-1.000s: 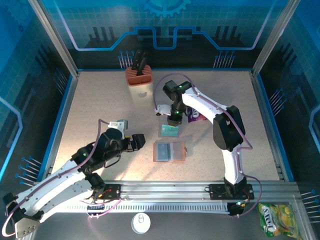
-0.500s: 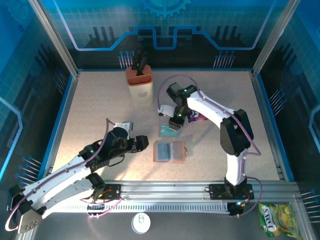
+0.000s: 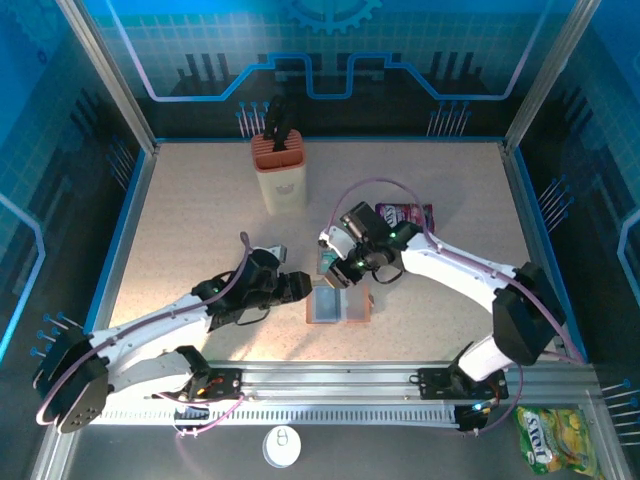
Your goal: Take the credit cards out of the card holder
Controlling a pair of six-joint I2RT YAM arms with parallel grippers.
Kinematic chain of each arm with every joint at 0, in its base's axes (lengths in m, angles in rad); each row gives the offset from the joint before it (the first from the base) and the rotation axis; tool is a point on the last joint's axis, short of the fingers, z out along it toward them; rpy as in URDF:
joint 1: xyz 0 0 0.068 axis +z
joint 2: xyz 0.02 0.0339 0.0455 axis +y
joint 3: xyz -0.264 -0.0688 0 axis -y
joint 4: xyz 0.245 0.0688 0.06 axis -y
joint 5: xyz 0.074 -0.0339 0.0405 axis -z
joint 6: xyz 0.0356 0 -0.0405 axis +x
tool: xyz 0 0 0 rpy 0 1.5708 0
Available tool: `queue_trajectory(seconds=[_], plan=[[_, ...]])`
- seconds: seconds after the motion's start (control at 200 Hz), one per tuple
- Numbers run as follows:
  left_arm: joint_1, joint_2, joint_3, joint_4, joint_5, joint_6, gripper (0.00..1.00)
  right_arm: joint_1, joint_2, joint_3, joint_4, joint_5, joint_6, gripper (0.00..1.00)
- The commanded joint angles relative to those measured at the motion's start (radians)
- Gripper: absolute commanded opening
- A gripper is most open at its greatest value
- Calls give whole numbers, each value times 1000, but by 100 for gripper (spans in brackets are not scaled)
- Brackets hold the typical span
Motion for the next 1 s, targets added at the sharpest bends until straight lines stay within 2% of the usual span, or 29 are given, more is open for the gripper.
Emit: queue_trajectory(seconds=[0.0,0.255,0.52,0.71,0.996], plan=[[-10,40,-7,47,35,-44,53,9,-61,-79,168,-5,207,33],[-34,128,-17,30,1,-120,37,9,-145,-247,287,10,370,35],[-53,255,16,57,24,-143,17,7,-142,-336,416,-6,548,35],[-60,311,38,55,25,-147,9,2,-91,-319,402,-49,634,34],[-60,314,31,58,20,-144,3,4,22,-295,395,-143,712,33]])
